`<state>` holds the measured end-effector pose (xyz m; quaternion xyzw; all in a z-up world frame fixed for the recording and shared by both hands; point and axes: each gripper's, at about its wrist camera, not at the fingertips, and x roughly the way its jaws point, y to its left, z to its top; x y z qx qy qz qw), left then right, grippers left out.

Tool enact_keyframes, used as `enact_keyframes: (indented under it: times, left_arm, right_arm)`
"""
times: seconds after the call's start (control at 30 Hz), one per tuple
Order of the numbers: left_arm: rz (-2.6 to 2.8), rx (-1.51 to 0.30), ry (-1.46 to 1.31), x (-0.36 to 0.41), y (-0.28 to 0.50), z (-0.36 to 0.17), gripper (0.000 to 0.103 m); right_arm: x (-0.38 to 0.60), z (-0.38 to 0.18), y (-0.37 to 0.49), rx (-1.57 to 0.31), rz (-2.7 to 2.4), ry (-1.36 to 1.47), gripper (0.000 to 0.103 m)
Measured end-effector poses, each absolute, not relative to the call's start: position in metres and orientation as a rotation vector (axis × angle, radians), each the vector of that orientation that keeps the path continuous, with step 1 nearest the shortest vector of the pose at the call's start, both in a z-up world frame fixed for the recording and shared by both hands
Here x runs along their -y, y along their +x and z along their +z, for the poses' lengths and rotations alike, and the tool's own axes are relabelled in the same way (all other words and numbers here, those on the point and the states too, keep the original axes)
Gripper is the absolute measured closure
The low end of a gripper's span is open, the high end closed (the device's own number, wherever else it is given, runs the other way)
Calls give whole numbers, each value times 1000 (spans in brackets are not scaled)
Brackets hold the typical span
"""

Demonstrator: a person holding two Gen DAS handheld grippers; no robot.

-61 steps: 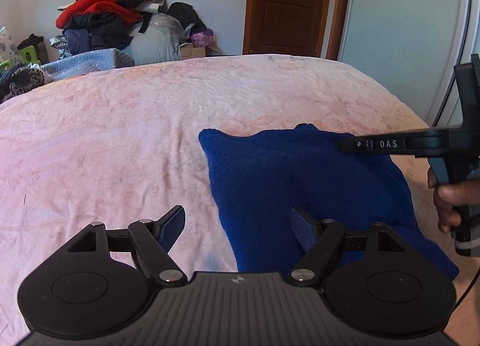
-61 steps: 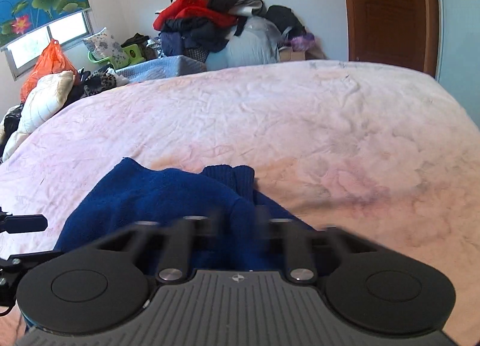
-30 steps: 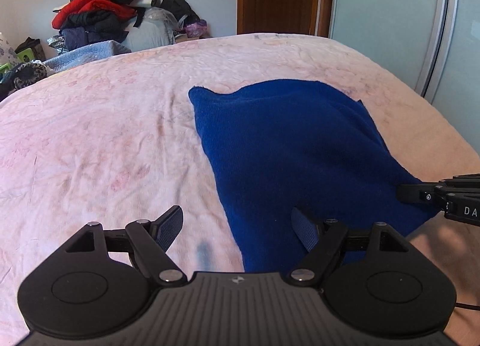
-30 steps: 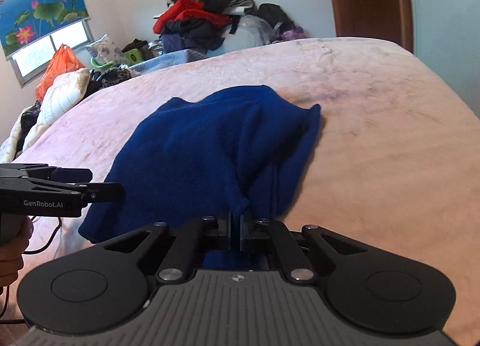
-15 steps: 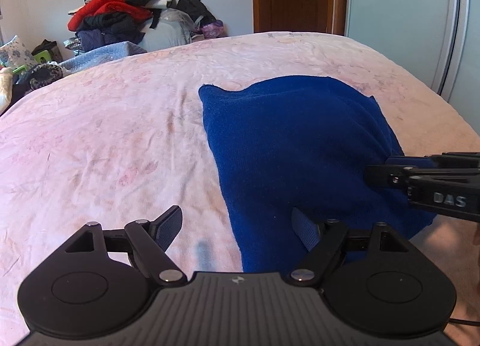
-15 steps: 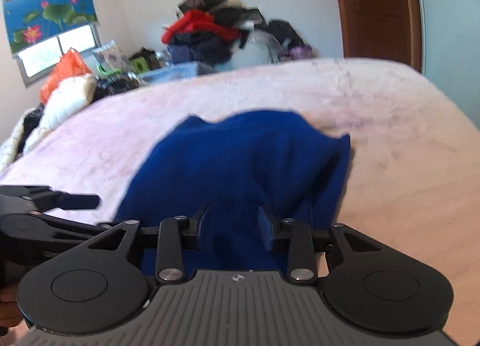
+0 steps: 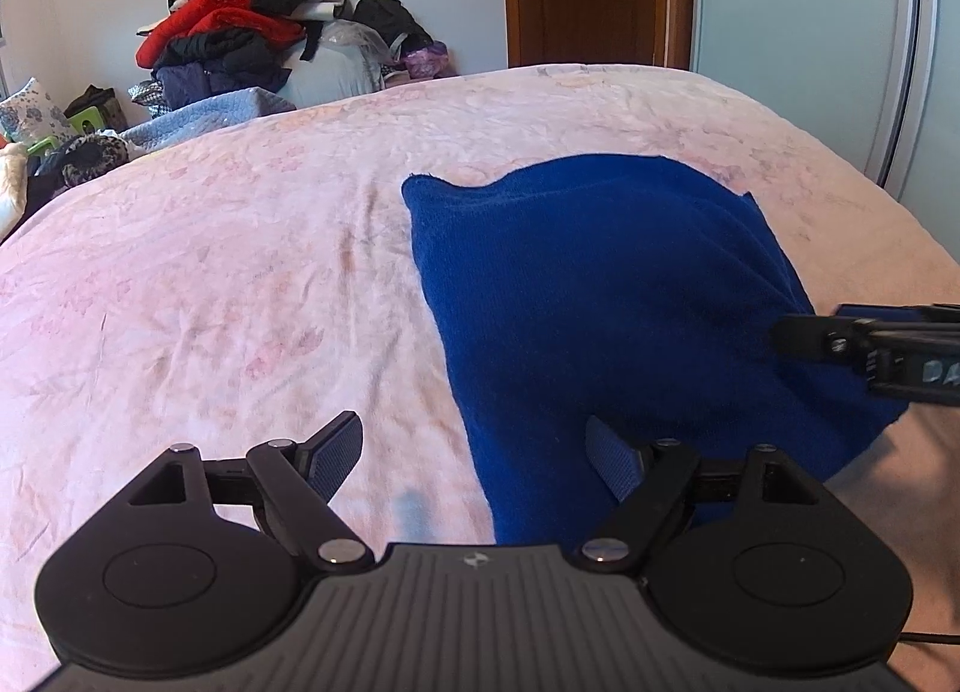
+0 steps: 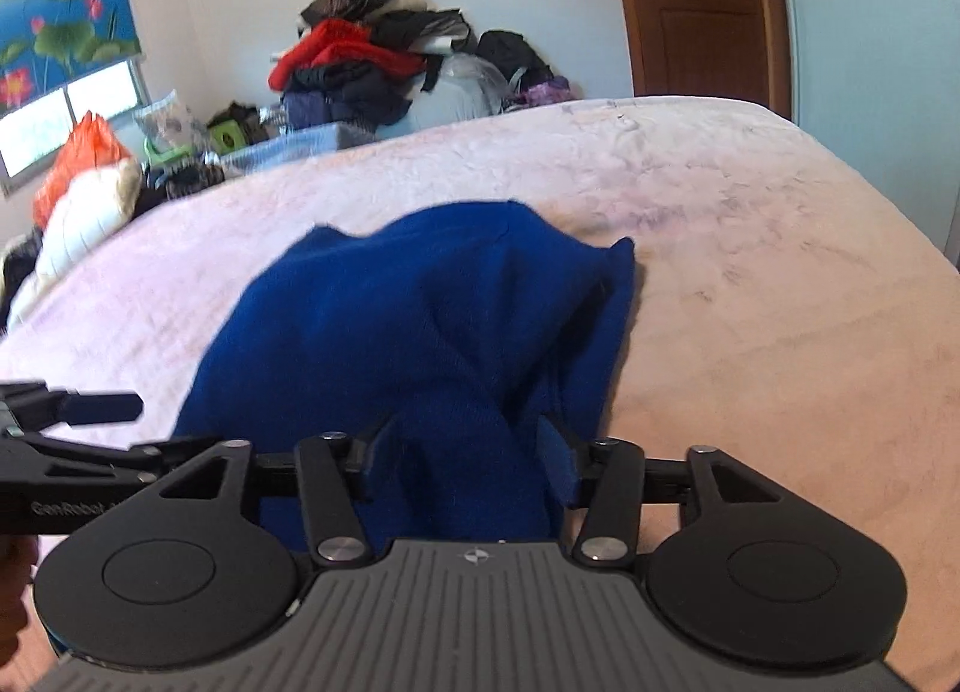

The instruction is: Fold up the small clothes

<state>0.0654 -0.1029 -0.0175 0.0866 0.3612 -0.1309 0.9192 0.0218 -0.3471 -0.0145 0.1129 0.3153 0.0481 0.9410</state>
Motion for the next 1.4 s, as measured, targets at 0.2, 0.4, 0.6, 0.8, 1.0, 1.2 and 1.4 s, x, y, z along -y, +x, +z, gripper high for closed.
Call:
enact_keyframes:
  times: [0.2, 0.4, 0.6, 0.8, 1.0, 1.2, 1.4]
  left_arm:
    - [-289, -755, 20, 77, 113, -11, 17]
    - [-417, -878, -225, 59, 169, -27, 17]
    - [-549, -894, -383, 67, 184, -50, 10]
    - [-587, -841, -438, 74, 193, -58, 10]
    - [-570, -860, -431, 64, 196, -58, 70]
    - [-562, -818, -426, 45, 183, -42, 77]
    - [-518, -761, -326, 18, 174, -1, 77]
  right_arm:
    - [393, -28, 49, -680, 84, 363, 17]
    - [415, -45, 84, -690, 281, 521, 14]
    - [387, -51, 116, -694, 431, 451, 15]
    - [387, -54, 143, -690, 436, 531, 44]
    - [381, -53, 135, -691, 430, 580, 68]
    - [356, -24, 123, -634, 441, 555, 71]
    - [329, 9, 119, -582, 511, 586, 72]
